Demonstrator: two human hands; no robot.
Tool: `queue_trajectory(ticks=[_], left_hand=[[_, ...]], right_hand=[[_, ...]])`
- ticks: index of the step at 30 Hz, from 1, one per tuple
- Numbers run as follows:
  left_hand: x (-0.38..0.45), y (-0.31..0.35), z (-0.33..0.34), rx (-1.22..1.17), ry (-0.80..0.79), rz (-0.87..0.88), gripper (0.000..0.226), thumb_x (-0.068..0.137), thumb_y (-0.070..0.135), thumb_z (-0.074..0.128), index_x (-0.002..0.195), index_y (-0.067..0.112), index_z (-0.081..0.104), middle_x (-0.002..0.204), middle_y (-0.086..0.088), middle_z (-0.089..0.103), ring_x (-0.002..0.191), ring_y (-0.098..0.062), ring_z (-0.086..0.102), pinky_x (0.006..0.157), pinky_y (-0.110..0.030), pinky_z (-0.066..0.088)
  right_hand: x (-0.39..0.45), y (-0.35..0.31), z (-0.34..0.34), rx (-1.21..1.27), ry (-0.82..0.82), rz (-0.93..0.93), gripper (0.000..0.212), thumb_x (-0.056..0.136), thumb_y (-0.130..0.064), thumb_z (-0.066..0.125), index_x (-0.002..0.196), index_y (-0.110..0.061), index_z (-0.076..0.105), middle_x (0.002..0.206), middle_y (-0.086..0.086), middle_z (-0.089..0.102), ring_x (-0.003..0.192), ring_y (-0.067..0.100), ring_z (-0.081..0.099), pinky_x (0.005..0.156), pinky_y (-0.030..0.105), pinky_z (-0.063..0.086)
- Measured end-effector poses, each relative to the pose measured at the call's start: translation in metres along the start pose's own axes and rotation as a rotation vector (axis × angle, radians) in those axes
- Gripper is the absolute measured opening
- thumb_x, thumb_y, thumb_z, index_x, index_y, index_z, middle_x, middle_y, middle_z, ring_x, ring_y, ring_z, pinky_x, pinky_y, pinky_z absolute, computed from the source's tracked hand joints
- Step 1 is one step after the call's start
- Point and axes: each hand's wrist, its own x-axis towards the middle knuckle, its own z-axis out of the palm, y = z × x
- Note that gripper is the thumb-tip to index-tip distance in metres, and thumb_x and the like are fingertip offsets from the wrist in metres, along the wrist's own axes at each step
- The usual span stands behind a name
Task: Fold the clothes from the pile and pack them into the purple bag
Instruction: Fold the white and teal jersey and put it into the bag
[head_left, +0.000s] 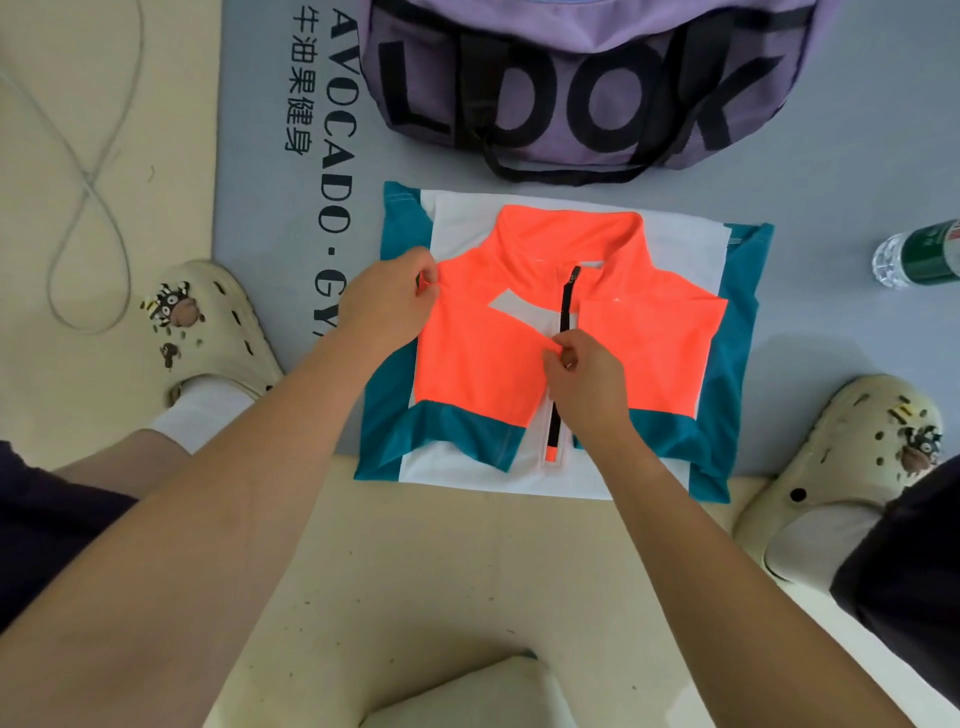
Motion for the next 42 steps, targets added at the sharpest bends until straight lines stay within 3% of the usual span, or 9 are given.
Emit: queue_trajectory(ticks=[5,10,13,19,24,28,32,37,42], left_hand=[[0.002,-0.004,-0.002,-0.012,-0.057,-0.004,0.009,0.092,0.033,0.059,0.099,0.027,0.060,0.068,0.013,0.047,0.072,-0.014,0.051,0.064,-0.031,0.039],[0.002,-0.002,0.000,0.027,0.062,-0.014,0.009,0.098,0.025,0.051,0.101,0.019,0.056,0.072,0.008,0.050,0.076,-0.023,0.055,0.061,-0.035,0.042],[-0.007,0.003,0.007,0.031,0.126,-0.042,0.019,0.096,0.028,0.052,0.112,0.018,0.050,0.083,0.000,0.058,0.076,-0.024,0.056,0.061,-0.034,0.039],[-0.048,0.010,0.033,-0.068,0.164,-0.173,0.021,0.091,0.036,0.061,0.093,0.018,0.050,0.077,0.003,0.057,0.075,-0.024,0.058,0.061,-0.033,0.039],[-0.092,0.037,0.061,-0.012,0.057,0.022,0.024,0.089,0.045,0.061,0.095,0.022,0.058,0.078,0.007,0.058,0.076,-0.023,0.061,0.060,-0.031,0.040],[-0.101,0.057,0.071,0.164,-0.209,0.033,0.038,0.095,0.048,0.049,0.122,0.022,0.040,0.103,-0.002,0.064,0.091,-0.029,0.063,0.069,-0.038,0.049],[-0.104,0.085,0.072,0.213,-0.089,0.050,0.035,0.097,0.044,0.044,0.116,0.014,0.045,0.095,-0.006,0.060,0.085,-0.031,0.061,0.061,-0.036,0.043],[-0.116,0.128,0.095,0.293,-0.165,0.437,0.048,0.093,0.036,0.049,0.138,0.017,0.047,0.135,-0.007,0.048,0.122,-0.028,0.045,0.089,-0.040,0.045],[-0.128,0.130,0.120,0.529,-0.474,0.416,0.071,0.097,0.050,0.042,0.156,0.022,0.013,0.165,0.001,0.000,0.151,-0.020,-0.001,0.111,-0.044,0.028]], right_hand=[[0.026,-0.005,-0.004,0.074,0.047,0.018,0.014,0.088,-0.018,0.067,0.076,-0.016,0.060,0.061,-0.014,0.047,0.056,0.000,0.044,0.056,0.009,0.033],[0.043,-0.010,-0.007,0.061,0.083,0.043,0.021,0.085,-0.028,0.072,0.081,-0.008,0.065,0.069,-0.002,0.059,0.067,0.015,0.053,0.063,0.025,0.039],[0.036,-0.008,-0.008,0.068,0.113,0.071,0.019,0.085,-0.032,0.071,0.082,-0.015,0.063,0.067,-0.013,0.053,0.067,0.012,0.051,0.062,0.026,0.037],[0.002,0.004,0.006,-0.077,-0.003,0.127,0.024,0.083,-0.036,0.073,0.078,-0.018,0.058,0.064,-0.009,0.054,0.062,0.012,0.053,0.057,0.029,0.040],[-0.011,0.002,0.002,-0.132,0.009,0.048,0.015,0.090,-0.029,0.062,0.085,-0.018,0.053,0.064,-0.005,0.053,0.068,0.022,0.056,0.058,0.032,0.042],[-0.023,0.014,-0.028,-0.070,0.232,0.068,0.020,0.089,-0.030,0.062,0.101,-0.018,0.051,0.082,-0.002,0.055,0.073,0.017,0.052,0.059,0.032,0.038],[-0.039,0.063,-0.082,-0.057,0.491,0.236,0.045,0.083,-0.028,0.072,0.113,-0.006,0.047,0.112,0.010,0.048,0.100,0.026,0.051,0.082,0.036,0.043],[-0.067,0.121,-0.121,0.059,0.263,0.560,0.066,0.071,-0.048,0.081,0.111,-0.008,0.047,0.106,0.004,0.055,0.090,0.020,0.054,0.075,0.031,0.045],[-0.086,0.147,-0.121,-0.024,0.110,0.476,0.024,0.080,-0.027,0.078,0.082,-0.017,0.056,0.073,-0.007,0.057,0.073,0.016,0.058,0.051,0.018,0.034]])
